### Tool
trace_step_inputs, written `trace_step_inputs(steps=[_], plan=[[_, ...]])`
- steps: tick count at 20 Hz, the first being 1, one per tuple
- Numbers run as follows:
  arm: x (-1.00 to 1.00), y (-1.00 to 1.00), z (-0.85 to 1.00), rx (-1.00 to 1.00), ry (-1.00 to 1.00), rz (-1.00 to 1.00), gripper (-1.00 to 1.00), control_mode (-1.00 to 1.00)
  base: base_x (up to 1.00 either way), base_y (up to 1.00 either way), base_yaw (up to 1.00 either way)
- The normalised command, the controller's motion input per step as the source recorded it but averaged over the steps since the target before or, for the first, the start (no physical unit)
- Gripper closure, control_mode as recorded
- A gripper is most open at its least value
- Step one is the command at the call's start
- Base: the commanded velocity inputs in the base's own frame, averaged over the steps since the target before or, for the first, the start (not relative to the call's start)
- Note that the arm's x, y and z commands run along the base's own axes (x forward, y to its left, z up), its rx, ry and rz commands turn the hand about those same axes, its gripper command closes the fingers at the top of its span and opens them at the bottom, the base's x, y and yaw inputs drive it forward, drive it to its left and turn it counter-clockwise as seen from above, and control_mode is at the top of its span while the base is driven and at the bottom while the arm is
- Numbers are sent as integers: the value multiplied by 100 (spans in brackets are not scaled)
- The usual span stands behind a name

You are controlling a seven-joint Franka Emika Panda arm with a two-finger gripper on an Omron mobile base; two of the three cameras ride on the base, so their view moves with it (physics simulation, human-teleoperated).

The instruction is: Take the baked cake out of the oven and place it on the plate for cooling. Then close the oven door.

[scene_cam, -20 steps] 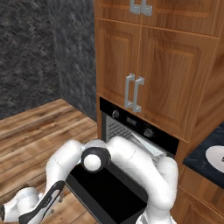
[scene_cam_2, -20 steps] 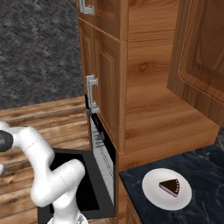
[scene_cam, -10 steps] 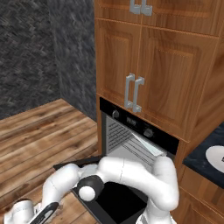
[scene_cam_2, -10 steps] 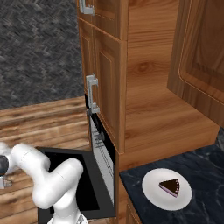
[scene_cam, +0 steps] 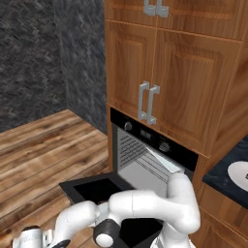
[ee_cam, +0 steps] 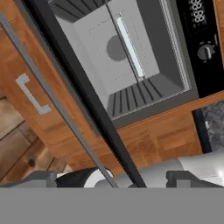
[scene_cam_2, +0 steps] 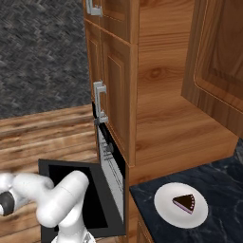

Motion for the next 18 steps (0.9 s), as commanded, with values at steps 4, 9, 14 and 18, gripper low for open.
trace_step_inputs(steps=[4, 9, 14, 18], plan=[[25, 0, -26, -14, -10, -8, -100, -100, 0, 0, 0], [21, 0, -26, -13, -8, -2, -100, -100, 0, 0, 0], [10, 0, -32, -17, -10, 0, -100, -100, 0, 0, 0], [11, 1, -30, -19, -8, 0, -100, -100, 0, 0, 0]])
